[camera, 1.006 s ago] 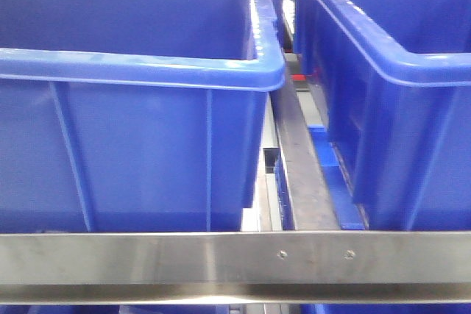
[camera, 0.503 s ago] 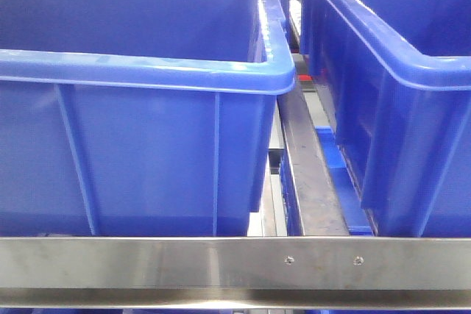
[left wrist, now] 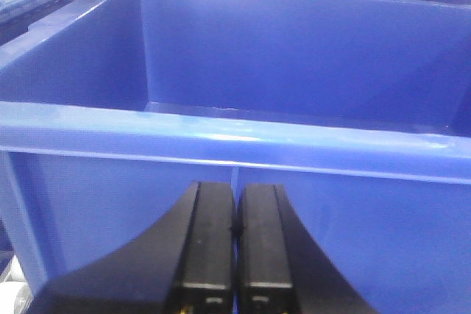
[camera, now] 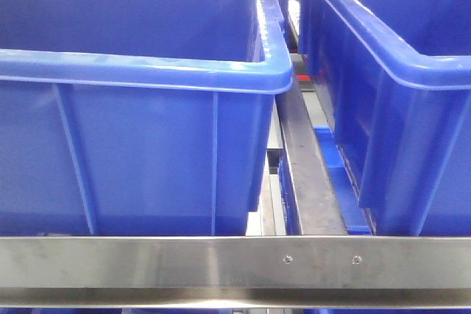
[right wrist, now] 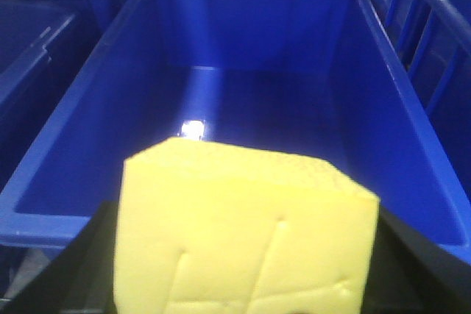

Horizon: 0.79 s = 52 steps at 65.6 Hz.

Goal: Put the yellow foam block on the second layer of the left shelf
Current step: 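Extend the right gripper with the cube into the blue bin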

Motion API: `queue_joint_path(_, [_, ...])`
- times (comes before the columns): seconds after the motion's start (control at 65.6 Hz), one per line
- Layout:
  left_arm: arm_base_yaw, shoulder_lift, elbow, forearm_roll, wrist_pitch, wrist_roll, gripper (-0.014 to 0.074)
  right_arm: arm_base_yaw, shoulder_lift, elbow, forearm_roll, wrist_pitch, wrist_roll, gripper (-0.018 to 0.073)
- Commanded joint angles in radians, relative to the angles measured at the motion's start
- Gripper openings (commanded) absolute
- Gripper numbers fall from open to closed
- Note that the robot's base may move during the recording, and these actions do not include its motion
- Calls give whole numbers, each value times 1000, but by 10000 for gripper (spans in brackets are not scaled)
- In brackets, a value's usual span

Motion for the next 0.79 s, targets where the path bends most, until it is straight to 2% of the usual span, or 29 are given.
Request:
queue_joint_path(0.0, [-4,-2,26,-2,-82,-4,136,1,145,-84,-6,-102,-2,320])
queue_joint_path(0.442, [-4,-2,26,-2,-82,-4,136,1,749,-444,8,-19,1,320])
queue_joint_path(0.778, [-4,-2,26,-2,-82,-4,136,1,1147,-557,-121,-44,0,320])
